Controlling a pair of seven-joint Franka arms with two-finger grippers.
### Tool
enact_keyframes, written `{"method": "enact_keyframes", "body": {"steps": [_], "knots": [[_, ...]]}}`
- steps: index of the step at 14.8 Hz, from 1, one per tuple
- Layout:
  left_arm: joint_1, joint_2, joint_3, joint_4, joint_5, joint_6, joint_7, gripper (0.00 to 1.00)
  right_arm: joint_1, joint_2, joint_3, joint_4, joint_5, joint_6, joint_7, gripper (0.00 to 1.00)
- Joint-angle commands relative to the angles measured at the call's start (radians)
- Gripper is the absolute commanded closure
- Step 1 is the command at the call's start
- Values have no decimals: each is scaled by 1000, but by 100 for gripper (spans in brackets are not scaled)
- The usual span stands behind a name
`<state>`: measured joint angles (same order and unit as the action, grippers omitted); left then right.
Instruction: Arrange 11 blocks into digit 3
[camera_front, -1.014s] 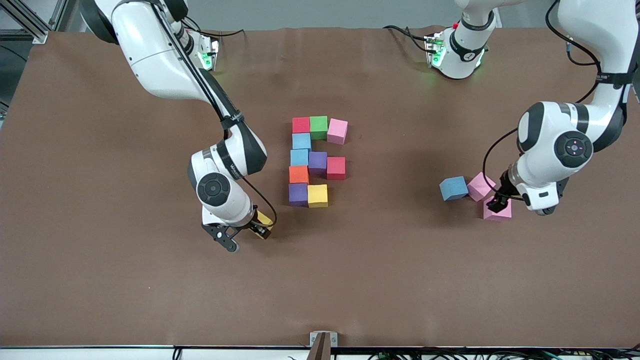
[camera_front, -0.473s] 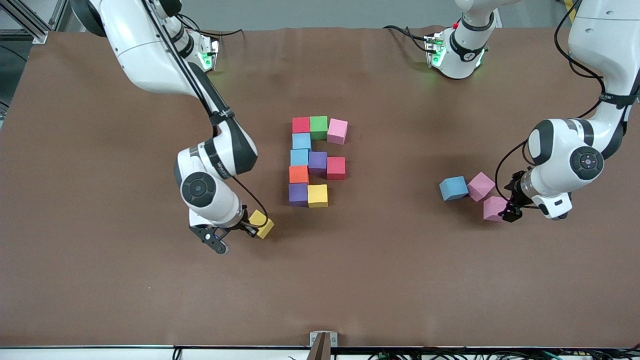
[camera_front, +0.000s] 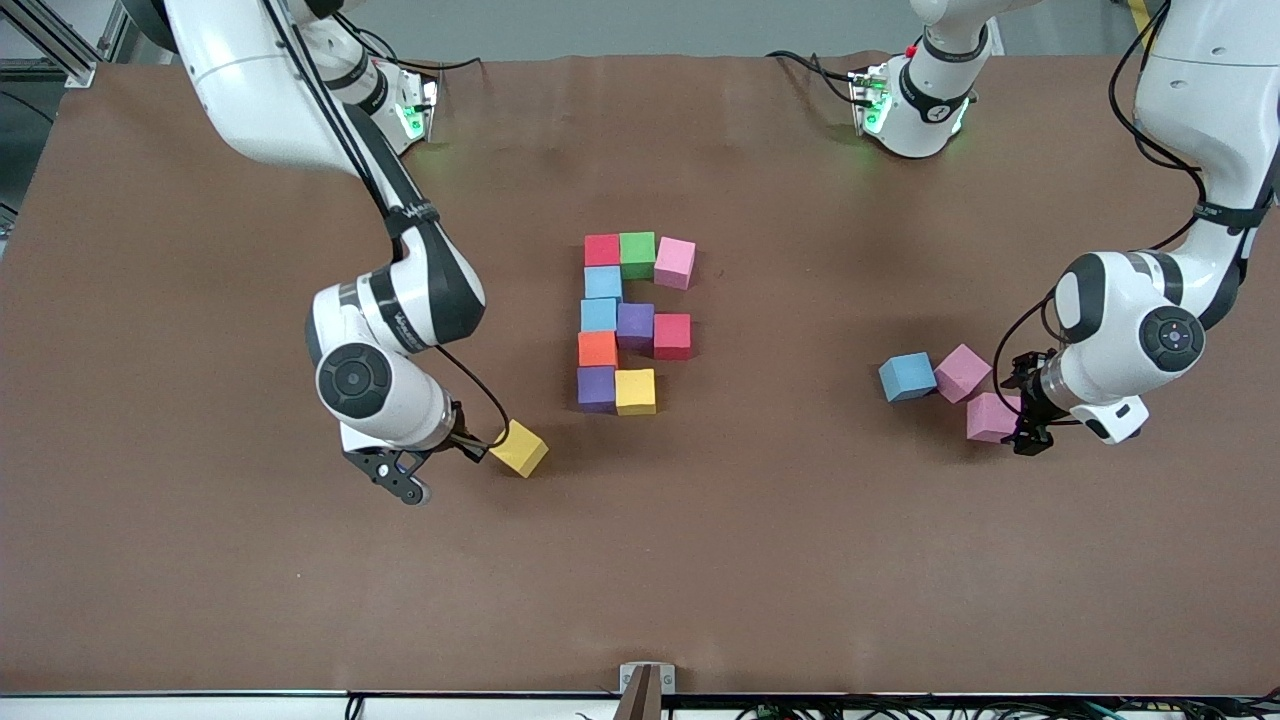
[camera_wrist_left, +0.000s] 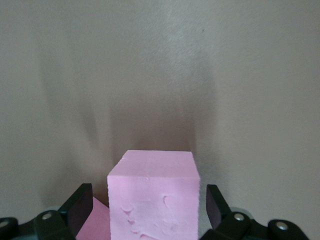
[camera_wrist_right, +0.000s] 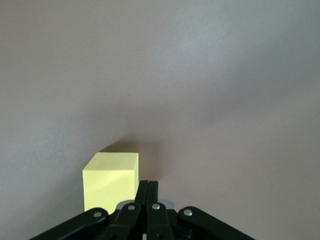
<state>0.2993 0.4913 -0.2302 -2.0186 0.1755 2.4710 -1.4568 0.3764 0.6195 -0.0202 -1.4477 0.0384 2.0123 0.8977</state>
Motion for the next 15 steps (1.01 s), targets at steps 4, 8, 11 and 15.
{"method": "enact_keyframes", "body": {"steps": [4, 8, 11, 15], "knots": [[1, 20, -4, 14, 22, 0, -11, 53, -117, -122, 14, -42, 5, -150, -256, 0], [-18, 16, -8, 53, 27, -15, -49, 78, -192, -187, 14, -30, 5, -297, -458, 0], [-77, 33, -14, 159, 27, -125, -158, 78, -278, -234, 9, -17, -2, -392, -685, 0], [-231, 58, -14, 262, 15, -218, -371, 78, -396, -276, 6, 13, -107, -493, -868, 0]]}}
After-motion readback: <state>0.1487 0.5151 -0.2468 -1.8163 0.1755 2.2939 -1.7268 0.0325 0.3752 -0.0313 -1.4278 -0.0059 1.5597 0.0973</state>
